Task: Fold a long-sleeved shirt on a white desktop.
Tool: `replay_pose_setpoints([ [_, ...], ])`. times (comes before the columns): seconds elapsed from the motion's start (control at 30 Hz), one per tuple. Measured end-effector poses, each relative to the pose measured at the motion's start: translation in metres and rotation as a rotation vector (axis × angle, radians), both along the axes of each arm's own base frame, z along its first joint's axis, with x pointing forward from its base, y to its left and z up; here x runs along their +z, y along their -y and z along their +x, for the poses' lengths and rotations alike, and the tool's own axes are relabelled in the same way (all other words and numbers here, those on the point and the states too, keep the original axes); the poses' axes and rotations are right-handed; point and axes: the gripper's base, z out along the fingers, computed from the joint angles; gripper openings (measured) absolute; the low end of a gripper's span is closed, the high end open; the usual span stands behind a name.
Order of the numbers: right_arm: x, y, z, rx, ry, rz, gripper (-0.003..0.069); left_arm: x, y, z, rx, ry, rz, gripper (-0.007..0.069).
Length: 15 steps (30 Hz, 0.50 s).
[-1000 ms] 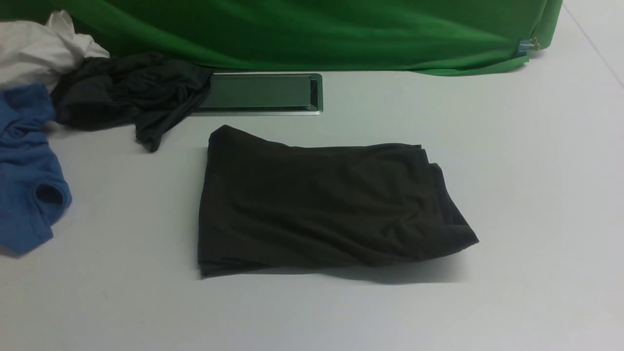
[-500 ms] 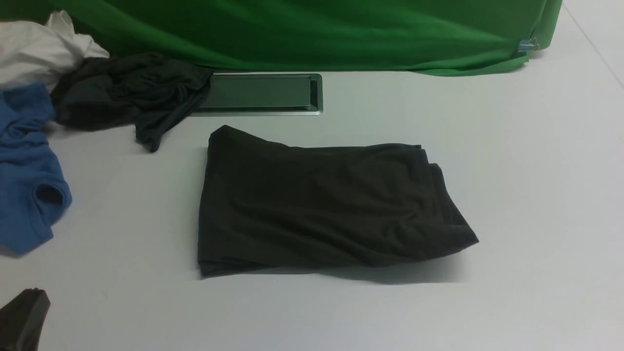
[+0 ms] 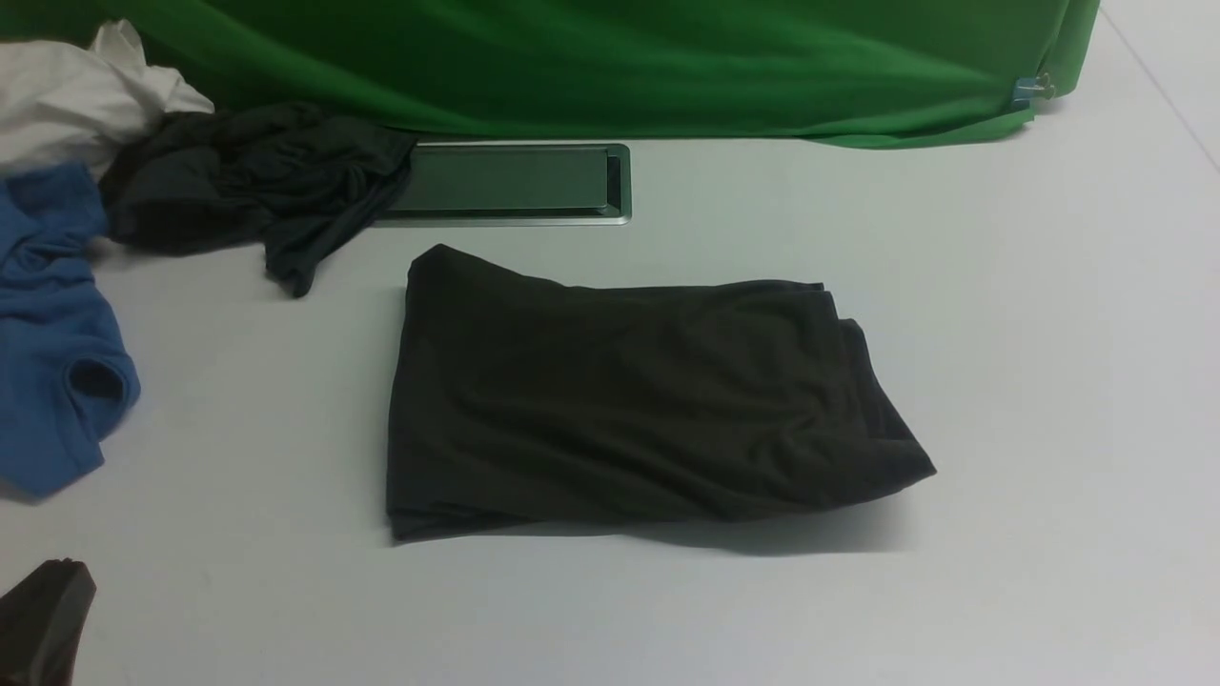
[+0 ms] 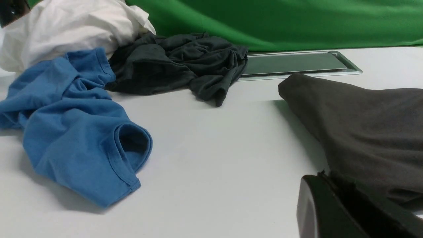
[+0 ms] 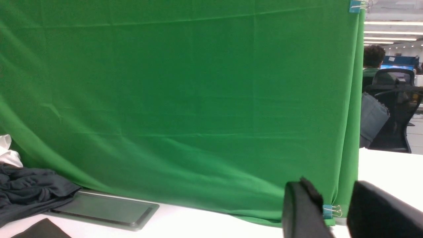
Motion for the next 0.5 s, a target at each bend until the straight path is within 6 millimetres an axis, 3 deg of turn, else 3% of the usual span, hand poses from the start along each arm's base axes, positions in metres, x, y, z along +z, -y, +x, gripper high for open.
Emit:
replay_pose_setpoints([
  [0.5, 0.0, 0.0, 0.0, 0.0, 0.0, 0.0, 0.0238, 0.0, 0.0, 0.0, 0.0, 0.0, 0.0, 0.0017],
])
